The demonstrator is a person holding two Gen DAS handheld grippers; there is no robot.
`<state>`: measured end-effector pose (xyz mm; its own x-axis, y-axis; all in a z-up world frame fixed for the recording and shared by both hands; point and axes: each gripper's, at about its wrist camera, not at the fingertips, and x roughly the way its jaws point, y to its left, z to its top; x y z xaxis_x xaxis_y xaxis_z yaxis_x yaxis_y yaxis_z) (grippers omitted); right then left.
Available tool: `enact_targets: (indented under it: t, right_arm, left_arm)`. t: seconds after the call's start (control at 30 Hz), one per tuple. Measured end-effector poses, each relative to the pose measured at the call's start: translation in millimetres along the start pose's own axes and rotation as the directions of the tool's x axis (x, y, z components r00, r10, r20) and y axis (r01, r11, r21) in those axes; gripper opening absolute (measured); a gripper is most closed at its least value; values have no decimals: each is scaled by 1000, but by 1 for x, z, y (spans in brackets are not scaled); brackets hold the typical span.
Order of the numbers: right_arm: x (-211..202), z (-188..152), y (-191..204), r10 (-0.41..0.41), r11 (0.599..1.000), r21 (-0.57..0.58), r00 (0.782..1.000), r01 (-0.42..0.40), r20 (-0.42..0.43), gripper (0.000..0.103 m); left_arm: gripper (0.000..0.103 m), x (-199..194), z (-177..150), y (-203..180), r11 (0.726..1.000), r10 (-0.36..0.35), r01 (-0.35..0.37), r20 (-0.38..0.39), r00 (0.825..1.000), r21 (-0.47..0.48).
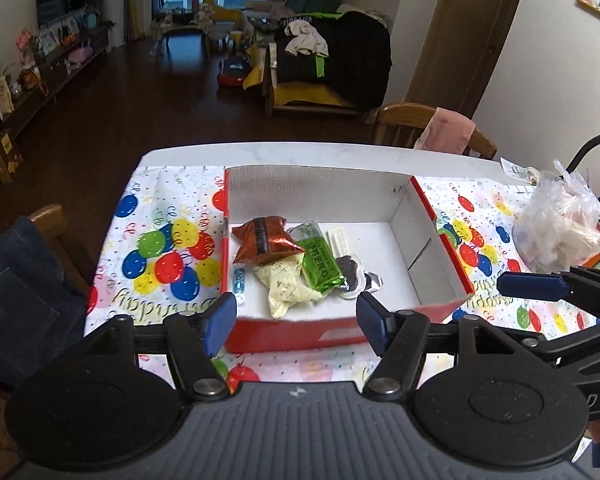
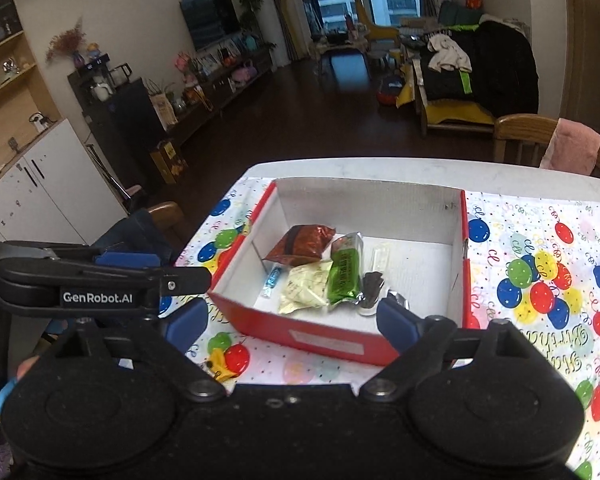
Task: Organize snacks
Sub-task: 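Move both tools back over the snack pile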
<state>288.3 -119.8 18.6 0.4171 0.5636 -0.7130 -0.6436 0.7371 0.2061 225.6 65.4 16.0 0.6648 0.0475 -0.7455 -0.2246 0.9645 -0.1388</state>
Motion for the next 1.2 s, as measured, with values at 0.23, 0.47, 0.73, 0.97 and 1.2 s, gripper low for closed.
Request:
enact_targets:
  t: [0.23,0.47,0.73,0.97,1.2]
  right_arm:
    - [-13,-29,8,-1,1000,-3,999,1,33,99]
    - [-16,-60,10,-21,1000,-18,999,21,33,103]
    - [-16,-97,7,-74,997,-16,995,75,62,103]
    - [-6,-116,-7,-108,994,6,994,108,-14,103]
    - [15,-134,-13,-136,990,-58,987,132,-85,100]
  left_arm:
    - [73,-19,-30,7,1000,-15,15,9,1000,-18]
    - [81,-28,-62,8,1000,-27,27,23,999,-2]
    - [81,-21,-92,8,999,-32,31,-9,999,-17]
    - [81,-11,-109,4,999,-33,32,-43,999,-10]
    - [81,11,-121,-4,999,-33,33,-121,992,-4]
